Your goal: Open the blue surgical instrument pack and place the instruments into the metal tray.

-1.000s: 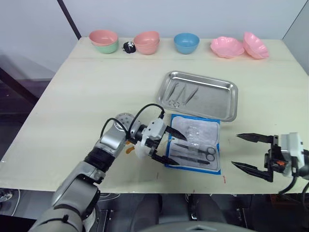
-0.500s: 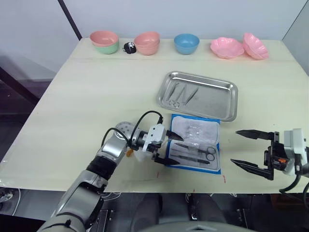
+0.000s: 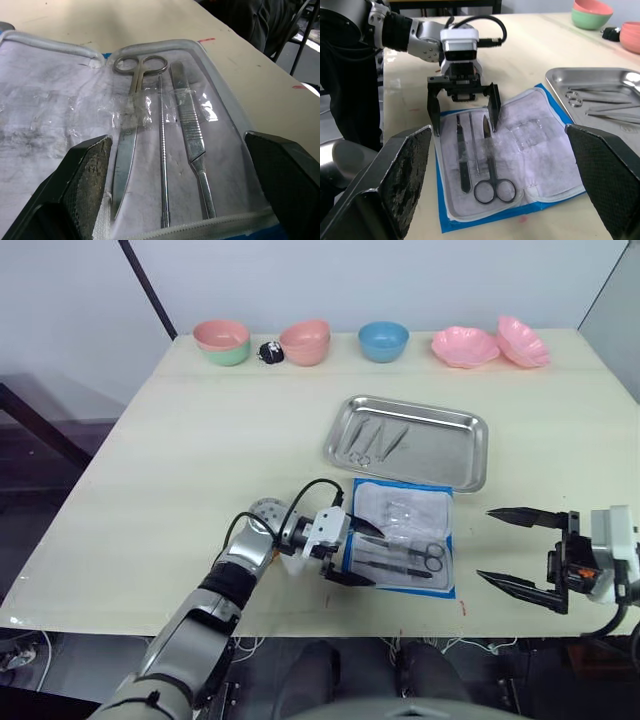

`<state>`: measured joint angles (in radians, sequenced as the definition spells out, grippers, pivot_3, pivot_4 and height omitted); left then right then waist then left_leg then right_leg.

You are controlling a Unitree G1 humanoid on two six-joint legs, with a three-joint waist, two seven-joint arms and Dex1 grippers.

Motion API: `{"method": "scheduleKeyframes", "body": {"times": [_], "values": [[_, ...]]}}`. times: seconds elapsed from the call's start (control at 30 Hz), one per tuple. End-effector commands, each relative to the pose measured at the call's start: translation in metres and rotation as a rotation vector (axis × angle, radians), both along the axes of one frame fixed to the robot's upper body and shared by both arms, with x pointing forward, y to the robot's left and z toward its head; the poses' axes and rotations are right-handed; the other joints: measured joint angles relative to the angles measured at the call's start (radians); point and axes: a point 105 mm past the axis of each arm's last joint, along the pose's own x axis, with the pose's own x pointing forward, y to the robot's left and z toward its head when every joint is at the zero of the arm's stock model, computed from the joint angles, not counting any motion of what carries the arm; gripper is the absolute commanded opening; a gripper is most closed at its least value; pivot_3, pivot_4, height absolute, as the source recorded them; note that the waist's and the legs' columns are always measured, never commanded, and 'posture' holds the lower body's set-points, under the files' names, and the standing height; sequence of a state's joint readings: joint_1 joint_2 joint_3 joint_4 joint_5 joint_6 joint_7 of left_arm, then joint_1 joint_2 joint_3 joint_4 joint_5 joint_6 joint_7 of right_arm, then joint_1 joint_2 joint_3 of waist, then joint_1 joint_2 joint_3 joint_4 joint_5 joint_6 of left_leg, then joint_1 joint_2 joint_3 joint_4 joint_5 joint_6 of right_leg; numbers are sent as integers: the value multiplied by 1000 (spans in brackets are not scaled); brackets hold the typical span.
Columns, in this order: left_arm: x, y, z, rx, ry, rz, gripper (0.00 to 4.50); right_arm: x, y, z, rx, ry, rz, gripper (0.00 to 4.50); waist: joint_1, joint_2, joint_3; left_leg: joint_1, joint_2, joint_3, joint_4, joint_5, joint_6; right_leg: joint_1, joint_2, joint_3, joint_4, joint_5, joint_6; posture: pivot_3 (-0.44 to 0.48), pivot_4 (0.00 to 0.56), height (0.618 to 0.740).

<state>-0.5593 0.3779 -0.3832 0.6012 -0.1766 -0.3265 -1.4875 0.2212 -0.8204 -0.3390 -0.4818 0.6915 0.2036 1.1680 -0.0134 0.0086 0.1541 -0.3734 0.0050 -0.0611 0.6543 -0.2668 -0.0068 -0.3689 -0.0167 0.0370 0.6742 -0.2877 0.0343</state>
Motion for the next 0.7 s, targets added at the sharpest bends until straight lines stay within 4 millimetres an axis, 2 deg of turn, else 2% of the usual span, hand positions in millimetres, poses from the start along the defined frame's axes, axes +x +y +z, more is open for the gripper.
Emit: {"method": "scheduleKeyframes", "body": {"times": [0.03, 0.2, 0.7], "values": [[-18, 15, -50, 158, 161, 27, 4482, -2, 1, 15, -7, -55, 8, 4500, 0, 0, 0, 9, 0, 1, 0, 0, 0, 4, 0, 1, 0, -1, 1, 0, 150, 740], [-19, 21, -58, 231, 200, 43, 4482, -1, 0, 14, -16, -52, 9, 4500, -2, -3, -7, 13, 1, 2, -1, 0, 0, 10, 0, 6, -1, -2, 4, 0, 150, 740], [-26, 27, -61, 244, 304, 62, 4482, 2, 2, 14, 3, -43, 40, 4500, -4, -7, -12, 13, 2, 2, -2, 0, 0, 10, 1, 7, -1, -2, 4, 0, 150, 740]]}}
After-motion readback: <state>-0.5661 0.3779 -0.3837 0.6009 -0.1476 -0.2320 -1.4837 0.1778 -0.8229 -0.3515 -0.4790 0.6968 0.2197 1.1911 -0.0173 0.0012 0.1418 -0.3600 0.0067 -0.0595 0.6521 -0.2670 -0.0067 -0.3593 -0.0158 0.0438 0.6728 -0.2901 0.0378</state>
